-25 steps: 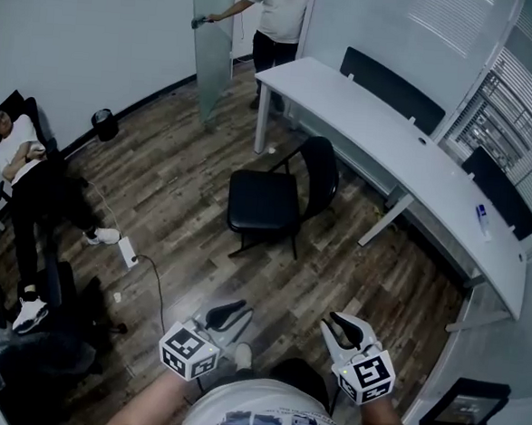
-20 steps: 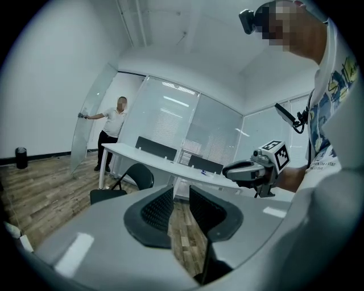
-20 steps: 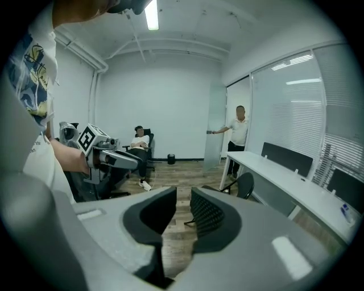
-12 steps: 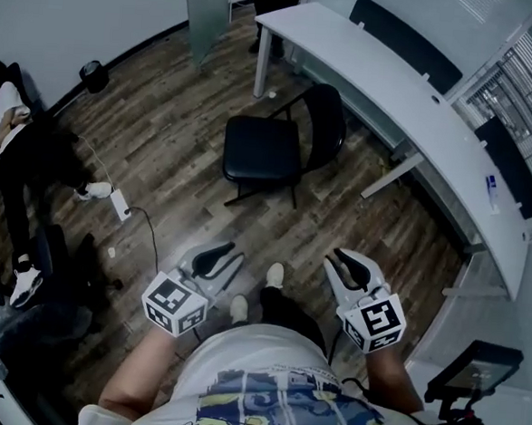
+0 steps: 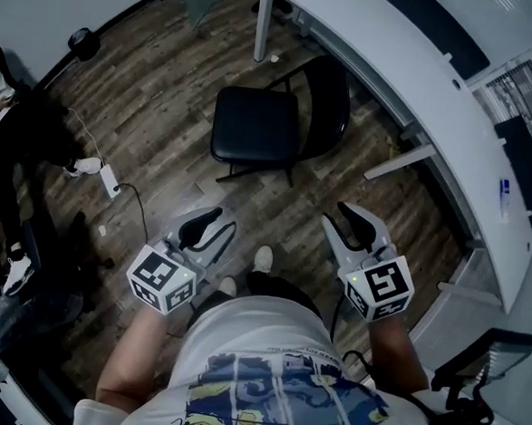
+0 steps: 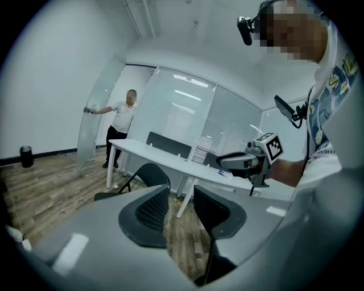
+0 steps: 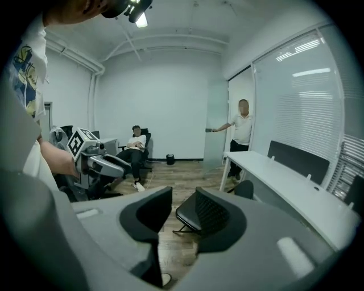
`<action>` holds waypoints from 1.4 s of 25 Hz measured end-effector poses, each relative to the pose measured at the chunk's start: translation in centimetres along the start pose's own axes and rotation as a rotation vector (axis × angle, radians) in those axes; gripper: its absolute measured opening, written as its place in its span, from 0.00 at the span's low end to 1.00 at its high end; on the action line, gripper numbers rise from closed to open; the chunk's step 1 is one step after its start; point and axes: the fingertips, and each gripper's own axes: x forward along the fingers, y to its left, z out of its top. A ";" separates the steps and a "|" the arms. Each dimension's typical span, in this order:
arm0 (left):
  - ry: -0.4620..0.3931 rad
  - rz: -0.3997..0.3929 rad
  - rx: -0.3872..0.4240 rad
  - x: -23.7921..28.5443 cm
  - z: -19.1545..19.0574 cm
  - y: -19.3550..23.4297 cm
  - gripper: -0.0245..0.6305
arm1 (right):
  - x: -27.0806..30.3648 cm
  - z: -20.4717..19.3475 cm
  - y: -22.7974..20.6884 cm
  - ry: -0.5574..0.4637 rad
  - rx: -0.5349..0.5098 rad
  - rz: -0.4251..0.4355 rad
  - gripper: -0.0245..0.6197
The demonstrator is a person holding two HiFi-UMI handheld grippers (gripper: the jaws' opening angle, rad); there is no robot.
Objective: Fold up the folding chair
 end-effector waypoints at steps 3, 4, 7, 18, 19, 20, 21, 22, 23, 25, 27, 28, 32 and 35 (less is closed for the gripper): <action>0.012 0.005 -0.012 2.6 0.2 1.3 0.27 | 2.1 0.3 -2.9 0.009 -0.002 0.005 0.24; 0.009 0.004 -0.016 2.8 0.2 1.7 0.28 | 2.7 0.5 -3.2 0.012 -0.008 -0.001 0.25; 0.013 0.008 -0.043 2.8 -0.2 3.4 0.33 | 5.0 0.2 -4.1 0.039 0.007 -0.018 0.27; 0.109 -0.056 -0.107 8.5 -1.7 13.0 0.40 | 13.2 -2.4 -12.6 0.187 0.129 -0.167 0.30; 0.118 -0.069 -0.111 9.0 -1.7 13.9 0.41 | 13.8 -2.5 -13.2 0.200 0.134 -0.184 0.30; 0.127 -0.083 -0.114 9.4 -1.7 14.6 0.41 | 14.5 -2.6 -13.8 0.213 0.140 -0.201 0.30; 0.138 -0.098 -0.115 9.8 -1.8 15.4 0.42 | 15.1 -2.7 -14.3 0.226 0.147 -0.217 0.30; 0.152 -0.113 -0.114 10.2 -2.1 16.2 0.42 | 15.6 -2.9 -14.9 0.238 0.156 -0.234 0.30; 0.167 -0.127 -0.115 10.7 -2.5 17.0 0.42 | 16.1 -3.3 -15.6 0.247 0.165 -0.253 0.30; 0.199 -0.145 -0.127 11.8 -3.9 18.9 0.43 | 17.1 -4.2 -16.8 0.265 0.182 -0.288 0.30; 0.227 -0.145 -0.157 12.6 -5.6 20.9 0.45 | 18.0 -5.2 -17.8 0.285 0.200 -0.312 0.30; 0.240 -0.140 -0.180 12.9 -6.5 21.8 0.46 | 18.3 -5.7 -18.2 0.294 0.207 -0.322 0.30; 0.281 -0.100 -0.277 14.5 -10.5 24.9 0.48 | 19.1 -7.7 -21.1 0.305 0.240 -0.350 0.35; 0.312 -0.058 -0.326 16.5 -13.7 27.4 0.51 | 20.0 -9.7 -24.0 0.323 0.267 -0.360 0.37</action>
